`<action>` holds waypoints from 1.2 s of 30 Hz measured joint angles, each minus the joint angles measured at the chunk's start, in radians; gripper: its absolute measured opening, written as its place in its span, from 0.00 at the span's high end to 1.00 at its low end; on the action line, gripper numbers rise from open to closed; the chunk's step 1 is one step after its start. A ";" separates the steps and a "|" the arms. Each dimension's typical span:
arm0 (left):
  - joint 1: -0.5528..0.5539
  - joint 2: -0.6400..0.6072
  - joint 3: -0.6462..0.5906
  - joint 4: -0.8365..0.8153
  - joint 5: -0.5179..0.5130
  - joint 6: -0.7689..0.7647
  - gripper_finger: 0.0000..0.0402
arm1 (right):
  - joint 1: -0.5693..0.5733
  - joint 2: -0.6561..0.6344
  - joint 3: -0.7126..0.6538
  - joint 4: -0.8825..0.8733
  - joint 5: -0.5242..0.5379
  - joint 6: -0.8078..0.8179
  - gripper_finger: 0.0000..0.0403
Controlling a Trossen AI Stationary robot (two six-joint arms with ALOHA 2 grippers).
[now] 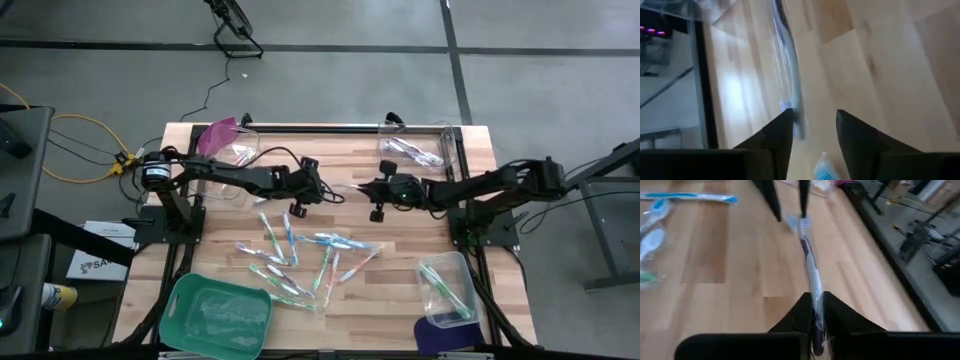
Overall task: Pick & Place Toothbrushes
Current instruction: Put the purple toothbrush into the right transparent bin
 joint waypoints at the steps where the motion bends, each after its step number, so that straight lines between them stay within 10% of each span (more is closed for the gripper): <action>1: 0.000 -0.002 0.000 0.001 -0.005 -0.001 0.63 | 0.000 -0.021 0.000 -0.023 0.021 0.011 0.95; 20: 0.003 -0.028 -0.002 -0.045 -0.011 -0.027 0.62 | 0.000 -0.491 0.000 -0.596 0.468 0.311 0.95; 36: 0.003 -0.028 -0.002 -0.045 -0.010 -0.028 0.62 | -0.119 -0.553 0.000 -0.869 0.536 0.401 0.94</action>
